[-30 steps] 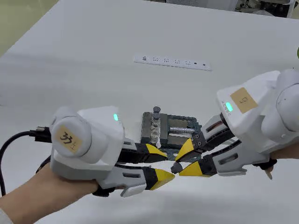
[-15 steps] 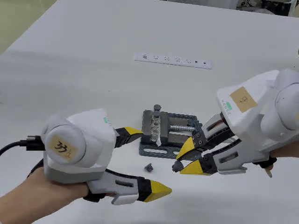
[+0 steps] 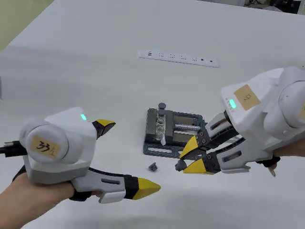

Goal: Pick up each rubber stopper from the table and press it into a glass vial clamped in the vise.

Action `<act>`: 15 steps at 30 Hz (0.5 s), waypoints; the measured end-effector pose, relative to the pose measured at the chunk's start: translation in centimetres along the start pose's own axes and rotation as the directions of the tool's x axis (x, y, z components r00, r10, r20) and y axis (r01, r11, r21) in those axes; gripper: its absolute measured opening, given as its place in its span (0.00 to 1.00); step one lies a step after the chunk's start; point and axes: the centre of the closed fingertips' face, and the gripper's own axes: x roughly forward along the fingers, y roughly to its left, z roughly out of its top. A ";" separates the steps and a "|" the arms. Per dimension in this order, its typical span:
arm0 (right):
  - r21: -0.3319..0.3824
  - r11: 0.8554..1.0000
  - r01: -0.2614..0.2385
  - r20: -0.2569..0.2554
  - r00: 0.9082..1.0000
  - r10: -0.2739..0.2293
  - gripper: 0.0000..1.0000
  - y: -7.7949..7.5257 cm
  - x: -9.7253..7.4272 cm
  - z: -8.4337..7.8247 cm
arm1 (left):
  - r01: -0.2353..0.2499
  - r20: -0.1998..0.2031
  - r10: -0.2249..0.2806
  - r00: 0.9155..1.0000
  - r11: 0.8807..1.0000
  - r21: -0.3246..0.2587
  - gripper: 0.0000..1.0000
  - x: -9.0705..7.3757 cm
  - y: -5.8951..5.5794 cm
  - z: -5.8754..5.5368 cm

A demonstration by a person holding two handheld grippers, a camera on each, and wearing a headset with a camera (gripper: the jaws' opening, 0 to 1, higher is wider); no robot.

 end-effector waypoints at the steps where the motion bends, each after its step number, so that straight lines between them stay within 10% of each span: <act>1: 0.002 1.000 -0.001 -0.001 1.000 0.001 0.06 0.0 0.0 -0.1 | -0.002 -0.002 0.002 1.000 1.000 -0.004 0.99 -0.1 0.2 -0.1; 15: 0.002 1.000 -0.015 -0.026 1.000 0.015 0.06 -0.5 0.2 -0.8 | -0.056 -0.003 0.056 0.998 0.998 -0.032 0.99 -1.9 1.7 -1.2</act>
